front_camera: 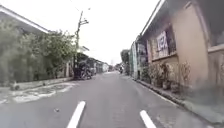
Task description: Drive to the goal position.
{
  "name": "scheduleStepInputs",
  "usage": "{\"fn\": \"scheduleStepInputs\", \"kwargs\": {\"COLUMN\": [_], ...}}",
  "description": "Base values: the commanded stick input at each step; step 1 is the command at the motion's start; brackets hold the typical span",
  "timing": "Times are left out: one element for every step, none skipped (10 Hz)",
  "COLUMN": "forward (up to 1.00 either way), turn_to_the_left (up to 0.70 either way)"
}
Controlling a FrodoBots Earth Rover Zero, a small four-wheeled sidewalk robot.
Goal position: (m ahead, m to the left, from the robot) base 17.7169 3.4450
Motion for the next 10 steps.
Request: {"fn": "scheduleStepInputs", "kwargs": {"forward": [0.85,0.85,0.85,0.85,0.85,0.85,0.85,0.85,0.85,0.85], "turn_to_the_left": [0.0,0.0,0.0,0.0,0.0,0.0,0.0,0.0,0.0,0.0]}}
